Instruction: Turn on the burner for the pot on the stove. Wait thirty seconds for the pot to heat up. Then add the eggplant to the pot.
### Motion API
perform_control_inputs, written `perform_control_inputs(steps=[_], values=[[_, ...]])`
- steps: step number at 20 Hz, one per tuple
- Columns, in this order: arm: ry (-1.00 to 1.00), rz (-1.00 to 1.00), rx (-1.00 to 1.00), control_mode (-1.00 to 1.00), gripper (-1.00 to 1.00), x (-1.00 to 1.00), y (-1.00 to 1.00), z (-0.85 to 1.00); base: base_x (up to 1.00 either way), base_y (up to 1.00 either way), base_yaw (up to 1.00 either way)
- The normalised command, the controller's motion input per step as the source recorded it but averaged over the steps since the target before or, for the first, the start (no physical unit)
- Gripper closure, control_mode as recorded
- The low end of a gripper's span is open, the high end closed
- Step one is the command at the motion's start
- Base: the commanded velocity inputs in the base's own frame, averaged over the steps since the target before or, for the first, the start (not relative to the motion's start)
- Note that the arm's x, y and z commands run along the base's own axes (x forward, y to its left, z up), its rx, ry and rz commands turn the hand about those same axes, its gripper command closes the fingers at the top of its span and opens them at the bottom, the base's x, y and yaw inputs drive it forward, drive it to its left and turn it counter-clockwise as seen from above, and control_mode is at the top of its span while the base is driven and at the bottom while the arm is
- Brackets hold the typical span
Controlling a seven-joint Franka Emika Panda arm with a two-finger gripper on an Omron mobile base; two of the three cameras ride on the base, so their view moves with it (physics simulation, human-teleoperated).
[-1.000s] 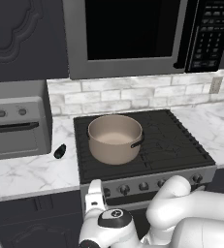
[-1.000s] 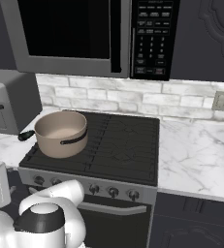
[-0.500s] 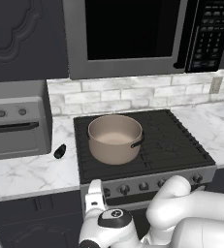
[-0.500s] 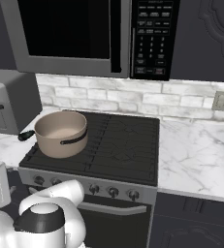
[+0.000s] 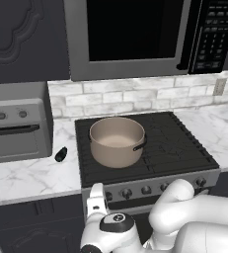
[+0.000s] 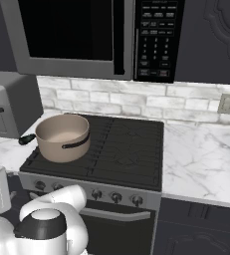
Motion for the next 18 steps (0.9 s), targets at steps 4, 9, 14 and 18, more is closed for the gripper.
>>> perform_control_inputs(steps=[4, 9, 14, 18], values=[[0.0, 0.0, 0.0, -1.0, -1.0, 0.0, 0.0, 0.0, 0.0, 0.0, 0.0], [0.0, 0.0, 0.0, -1.0, -1.0, 0.0, 0.0, 0.0, 0.0, 0.0, 0.0], [0.0, 0.0, 0.0, -1.0, -1.0, 0.0, 0.0, 0.0, 0.0, 0.0, 0.0], [0.0, 0.0, 0.0, -1.0, -1.0, 0.0, 0.0, 0.0, 0.0, 0.0, 0.0]])
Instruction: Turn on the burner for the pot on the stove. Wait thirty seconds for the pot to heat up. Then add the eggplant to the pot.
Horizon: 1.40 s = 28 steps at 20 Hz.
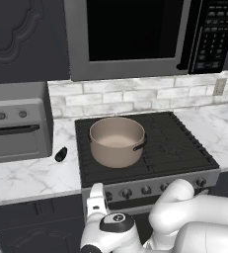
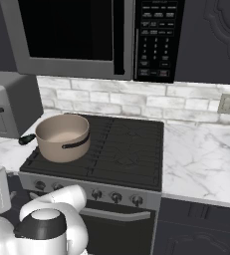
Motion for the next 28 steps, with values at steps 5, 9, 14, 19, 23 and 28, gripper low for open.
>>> perform_control_inputs(steps=[5, 9, 14, 19, 23, 28], values=[[0.0, 0.0, 0.0, -1.0, -1.0, 0.0, 0.0, 0.0, 0.0, 0.0, 0.0], [0.0, 0.0, 0.0, -1.0, -1.0, 0.0, 0.0, 0.0, 0.0, 0.0, 0.0], [0.0, 0.0, 0.0, -1.0, -1.0, 0.0, 0.0, 0.0, 0.0, 0.0, 0.0], [0.0, 0.0, 0.0, -1.0, -1.0, 0.0, 0.0, 0.0, 0.0, 0.0, 0.0], [0.0, 0.0, 0.0, -1.0, -1.0, 0.0, 0.0, 0.0, 0.0, 0.0, 0.0], [0.0, 0.0, 0.0, -1.0, -1.0, 0.0, 0.0, 0.0, 0.0, 0.0, 0.0]])
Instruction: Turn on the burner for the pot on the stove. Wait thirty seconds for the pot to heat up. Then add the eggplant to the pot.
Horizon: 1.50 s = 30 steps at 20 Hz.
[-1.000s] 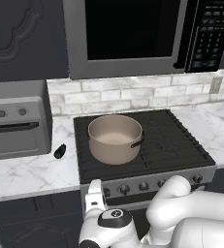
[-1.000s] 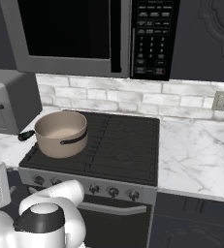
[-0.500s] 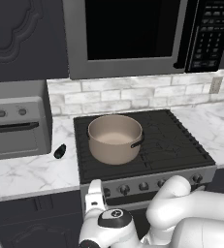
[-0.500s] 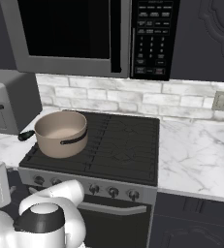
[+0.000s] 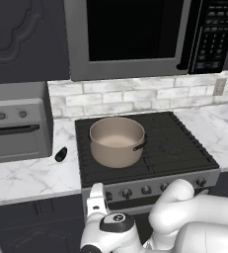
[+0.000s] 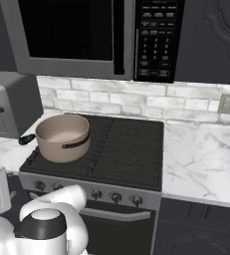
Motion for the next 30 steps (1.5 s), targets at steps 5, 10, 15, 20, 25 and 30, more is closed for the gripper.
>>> perform_control_inputs(steps=[5, 10, 15, 20, 25, 30], values=[[0.0, 0.0, 0.0, -1.0, -1.0, 0.0, 0.0, 0.0, 0.0, 0.0, 0.0], [0.0, 0.0, 0.0, -1.0, -1.0, 0.0, 0.0, 0.0, 0.0, 0.0, 0.0], [0.0, 0.0, 0.0, -1.0, -1.0, 0.0, 0.0, 0.0, 0.0, 0.0, 0.0], [0.0, 0.0, 0.0, -1.0, -1.0, 0.0, 0.0, 0.0, 0.0, 0.0, 0.0], [0.0, 0.0, 0.0, -1.0, -1.0, 0.0, 0.0, 0.0, 0.0, 0.0, 0.0], [0.0, 0.0, 0.0, -1.0, -1.0, 0.0, 0.0, 0.0, 0.0, 0.0, 0.0]])
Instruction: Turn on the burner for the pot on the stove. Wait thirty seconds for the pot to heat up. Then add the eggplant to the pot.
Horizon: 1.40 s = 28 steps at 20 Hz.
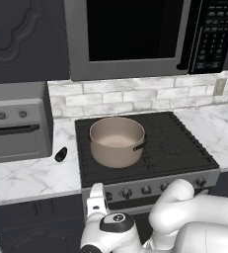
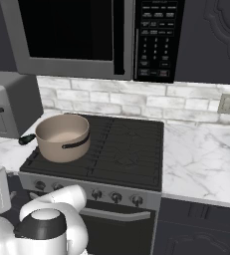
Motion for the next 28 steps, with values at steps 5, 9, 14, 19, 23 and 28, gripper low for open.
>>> perform_control_inputs(steps=[5, 9, 14, 19, 23, 28], values=[[0.0, 0.0, 0.0, -1.0, -1.0, 0.0, 0.0, 0.0, 0.0, 0.0, 0.0], [0.0, 0.0, 0.0, -1.0, -1.0, 0.0, 0.0, 0.0, 0.0, 0.0, 0.0], [0.0, 0.0, 0.0, -1.0, -1.0, 0.0, 0.0, 0.0, 0.0, 0.0, 0.0], [0.0, 0.0, 0.0, -1.0, -1.0, 0.0, 0.0, 0.0, 0.0, 0.0, 0.0], [0.0, 0.0, 0.0, -1.0, -1.0, 0.0, 0.0, 0.0, 0.0, 0.0, 0.0], [0.0, 0.0, 0.0, -1.0, -1.0, 0.0, 0.0, 0.0, 0.0, 0.0, 0.0]])
